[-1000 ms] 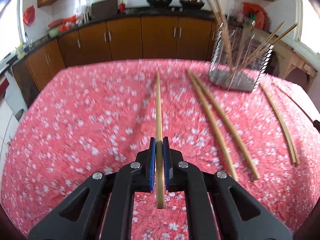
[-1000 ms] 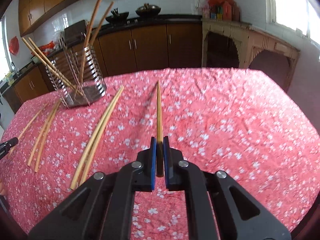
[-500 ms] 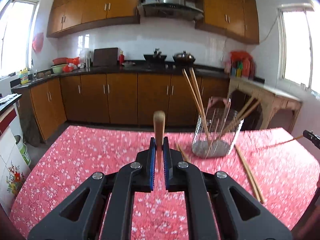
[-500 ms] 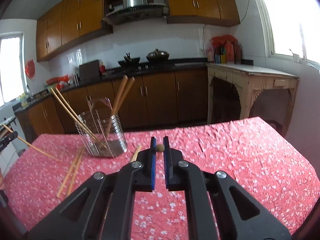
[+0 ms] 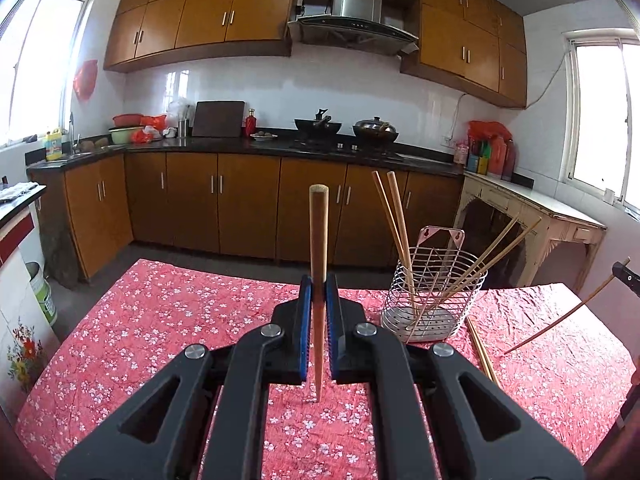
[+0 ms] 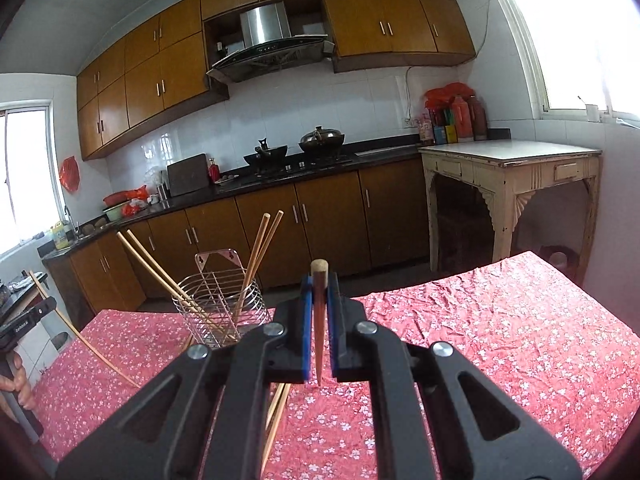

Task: Organize utensils
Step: 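Lift the right gripper's chopstick toward the wire holder while the left gripper carries its chopstick there, then lower the chopstick into the wire holder and open the right gripper while the left gripper releases its chopstick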

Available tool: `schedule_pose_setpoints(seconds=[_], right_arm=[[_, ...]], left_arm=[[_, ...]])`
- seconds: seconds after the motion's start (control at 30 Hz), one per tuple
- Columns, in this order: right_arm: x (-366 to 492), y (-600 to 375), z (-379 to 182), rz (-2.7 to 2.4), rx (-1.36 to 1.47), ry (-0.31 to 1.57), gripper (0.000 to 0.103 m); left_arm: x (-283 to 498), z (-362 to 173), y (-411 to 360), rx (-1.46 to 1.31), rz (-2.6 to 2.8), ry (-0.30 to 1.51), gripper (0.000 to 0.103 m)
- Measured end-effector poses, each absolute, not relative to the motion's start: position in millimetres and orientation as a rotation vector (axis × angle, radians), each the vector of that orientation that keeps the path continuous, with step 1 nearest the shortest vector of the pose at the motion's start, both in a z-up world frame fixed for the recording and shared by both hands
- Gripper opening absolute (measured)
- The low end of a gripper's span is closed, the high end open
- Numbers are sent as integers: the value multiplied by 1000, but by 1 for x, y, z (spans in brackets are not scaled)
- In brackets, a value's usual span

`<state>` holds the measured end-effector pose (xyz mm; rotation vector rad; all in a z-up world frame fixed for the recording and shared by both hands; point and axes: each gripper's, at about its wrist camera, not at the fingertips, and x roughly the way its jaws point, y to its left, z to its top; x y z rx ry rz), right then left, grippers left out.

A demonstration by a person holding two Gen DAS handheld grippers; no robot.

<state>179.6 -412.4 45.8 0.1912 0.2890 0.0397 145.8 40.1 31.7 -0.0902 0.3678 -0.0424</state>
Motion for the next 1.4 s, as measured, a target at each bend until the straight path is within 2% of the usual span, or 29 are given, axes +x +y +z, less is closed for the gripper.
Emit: schedule_pose_setpoints(seconds=[0.53, 0.97, 1.1, 1.4], right_arm=[[169, -407, 124, 230, 291, 205, 8], [226, -370, 169, 279, 314, 92, 8], [253, -360, 168, 236, 288, 68, 8], [305, -349, 130, 236, 291, 179, 8]], left_arm=[[150, 85, 26, -132, -104, 266, 7], [179, 147, -24, -205, -171, 109, 7], [199, 143, -40, -185, -143, 88, 7], [243, 106, -44, -199, -106, 166, 7]])
